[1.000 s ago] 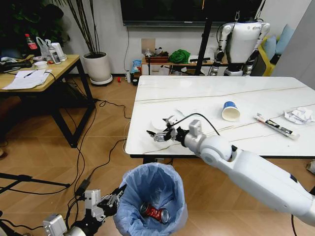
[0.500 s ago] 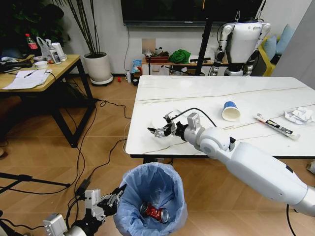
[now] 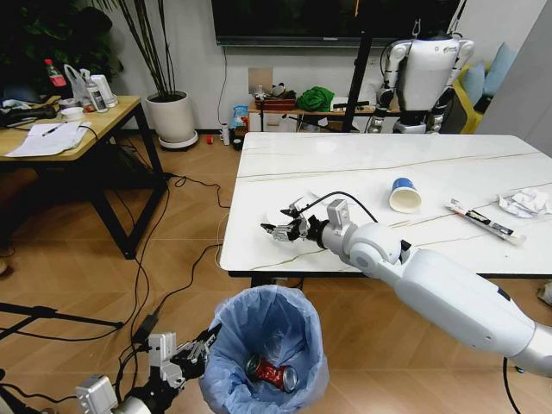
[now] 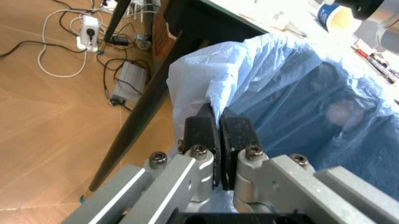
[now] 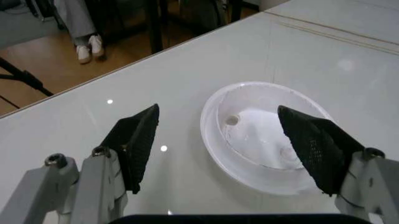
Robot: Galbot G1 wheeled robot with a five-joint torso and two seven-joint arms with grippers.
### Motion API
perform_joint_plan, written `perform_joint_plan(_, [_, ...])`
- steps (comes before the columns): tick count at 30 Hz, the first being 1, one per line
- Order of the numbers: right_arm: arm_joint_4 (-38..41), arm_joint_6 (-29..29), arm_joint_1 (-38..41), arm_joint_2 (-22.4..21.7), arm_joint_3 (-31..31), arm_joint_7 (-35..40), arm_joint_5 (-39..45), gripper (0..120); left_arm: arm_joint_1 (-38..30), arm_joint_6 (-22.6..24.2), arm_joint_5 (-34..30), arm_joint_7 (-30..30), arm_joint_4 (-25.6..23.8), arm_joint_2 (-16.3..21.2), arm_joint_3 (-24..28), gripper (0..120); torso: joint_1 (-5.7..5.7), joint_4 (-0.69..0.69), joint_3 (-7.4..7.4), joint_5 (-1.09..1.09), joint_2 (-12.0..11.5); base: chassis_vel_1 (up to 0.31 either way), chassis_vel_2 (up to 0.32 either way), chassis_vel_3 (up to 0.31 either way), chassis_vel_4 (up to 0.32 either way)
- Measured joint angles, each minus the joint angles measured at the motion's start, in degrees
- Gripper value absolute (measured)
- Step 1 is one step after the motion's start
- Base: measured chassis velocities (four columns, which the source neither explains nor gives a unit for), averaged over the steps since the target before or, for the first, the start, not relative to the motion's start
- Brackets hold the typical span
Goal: Pick up the trash bin and place the trash from the table into it.
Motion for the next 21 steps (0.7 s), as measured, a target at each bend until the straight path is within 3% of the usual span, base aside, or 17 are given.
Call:
perform_joint_plan(4, [-0.32, -0.21, 0.13, -0.28, -0.25, -0.21, -0.08, 63, -0.06, 0.0, 0.0, 0.0, 0.0, 0.04, 0.02, 0, 0.0, 0.0, 0.0, 0.0, 0.0, 0.0, 0.0, 0.0, 0.0])
perform_joint_plan(7, [-0.49, -0.31, -0.07, -0.47, -0.33, -0.32, -0.22, 48, -0.11, 0.01, -0.12, 0.0, 0.0, 0.17, 0.01, 0, 0.0, 0.0, 0.0, 0.0, 0.0, 0.0, 0.0, 0.0, 0.0])
perform_joint_plan(14, [-0.49, -0.46, -0.62, -0.69, -0.43, -0.39, -0.57, 27, -0.18, 0.03, -0.22, 0.0, 0.0, 0.24, -0.01, 0, 0.0, 0.0, 0.0, 0.0, 0.01, 0.0, 0.0, 0.0, 0.0])
perform_joint_plan(15, [-0.49, -0.46, -0.74, -0.74, -0.42, -0.41, -0.64, 19, -0.19, 0.03, -0.23, 0.0, 0.0, 0.23, -0.01, 0, 0.0, 0.01, 0.0, 0.0, 0.01, 0.0, 0.0, 0.0, 0.0])
perform_joint_plan(17, [-0.48, -0.45, -0.79, -0.76, -0.42, -0.42, -0.66, 17, -0.18, 0.03, -0.24, 0.0, 0.0, 0.23, -0.01, 0, 0.0, 0.01, -0.01, 0.0, 0.01, 0.0, 0.0, 0.0, 0.0])
perform_joint_plan(19, [-0.44, -0.45, -1.07, -0.89, -0.32, -0.43, -0.77, 6, -0.21, 0.03, -0.28, 0.0, -0.02, 0.22, -0.07, 0, 0.0, 0.0, -0.01, 0.0, 0.01, 0.0, 0.0, 0.0, 0.0])
perform_joint_plan(21, [-0.39, -0.44, -1.16, -0.96, -0.25, -0.47, -0.84, 4, -0.22, 0.03, -0.29, 0.0, -0.04, 0.2, -0.07, 0, 0.0, 0.0, -0.01, 0.0, 0.01, 0.0, 0.0, 0.0, 0.0])
